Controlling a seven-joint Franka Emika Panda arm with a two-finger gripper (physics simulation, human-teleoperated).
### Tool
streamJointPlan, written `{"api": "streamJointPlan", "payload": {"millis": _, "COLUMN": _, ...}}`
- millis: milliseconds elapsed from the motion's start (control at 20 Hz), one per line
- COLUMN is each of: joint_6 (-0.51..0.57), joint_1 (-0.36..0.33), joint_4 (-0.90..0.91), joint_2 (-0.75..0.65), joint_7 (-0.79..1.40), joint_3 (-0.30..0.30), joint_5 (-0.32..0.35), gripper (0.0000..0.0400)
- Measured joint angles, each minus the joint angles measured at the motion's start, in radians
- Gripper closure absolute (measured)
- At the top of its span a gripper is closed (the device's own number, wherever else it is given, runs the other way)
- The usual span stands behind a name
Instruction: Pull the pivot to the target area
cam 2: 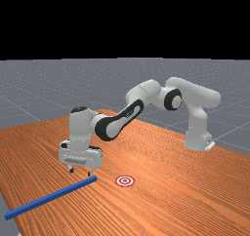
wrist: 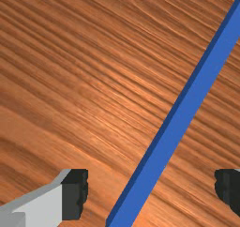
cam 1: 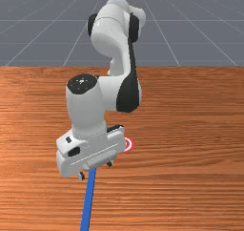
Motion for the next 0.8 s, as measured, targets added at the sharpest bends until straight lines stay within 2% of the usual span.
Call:
{"api": "streamJointPlan", "payload": {"millis": 50, "joint_6": 0.024, "joint_1": 0.014, "joint_4": -0.019, "joint_2": -0.003, "joint_7": -0.014, "joint_3": -0.022, "joint_5": -0.031, "gripper": 0.0000}}
{"api": "streamJointPlan", "payload": {"millis": 100, "joint_6": 0.013, "joint_1": 0.003, "joint_4": 0.005, "joint_2": 0.015, "joint_7": 0.002, "joint_3": -0.006, "joint_5": -0.007, "gripper": 0.0000}}
{"api": "streamJointPlan", "payload": {"millis": 150, "joint_6": 0.037, "joint_1": 0.024, "joint_4": -0.014, "joint_2": 0.013, "joint_7": 0.032, "joint_3": -0.040, "joint_5": -0.040, "gripper": 0.0000}}
{"api": "streamJointPlan", "payload": {"millis": 350, "joint_6": 0.056, "joint_1": 0.035, "joint_4": 0.043, "joint_2": 0.081, "joint_7": 0.054, "joint_3": -0.062, "joint_5": -0.059, "gripper": 0.0000}}
{"api": "streamJointPlan", "payload": {"millis": 450, "joint_6": 0.049, "joint_1": 0.027, "joint_4": 0.089, "joint_2": 0.125, "joint_7": 0.044, "joint_3": -0.049, "joint_5": -0.049, "gripper": 0.0000}}
{"api": "streamJointPlan", "payload": {"millis": 600, "joint_6": 0.049, "joint_1": 0.059, "joint_4": 0.119, "joint_2": 0.164, "joint_7": 0.102, "joint_3": -0.109, "joint_5": -0.102, "gripper": 0.0000}}
{"api": "streamJointPlan", "payload": {"millis": 650, "joint_6": 0.053, "joint_1": 0.062, "joint_4": 0.107, "joint_2": 0.158, "joint_7": 0.103, "joint_3": -0.110, "joint_5": -0.103, "gripper": 0.0000}}
{"api": "streamJointPlan", "payload": {"millis": 700, "joint_6": 0.019, "joint_1": 0.059, "joint_4": 0.182, "joint_2": 0.196, "joint_7": 0.106, "joint_3": -0.116, "joint_5": -0.106, "gripper": 0.0000}}
{"api": "streamJointPlan", "payload": {"millis": 750, "joint_6": 0.057, "joint_1": 0.059, "joint_4": 0.090, "joint_2": 0.147, "joint_7": 0.094, "joint_3": -0.101, "joint_5": -0.095, "gripper": 0.0155}}
{"api": "streamJointPlan", "payload": {"millis": 800, "joint_6": 0.059, "joint_1": 0.065, "joint_4": 0.083, "joint_2": 0.141, "joint_7": 0.101, "joint_3": -0.109, "joint_5": -0.101, "gripper": 0.0233}}
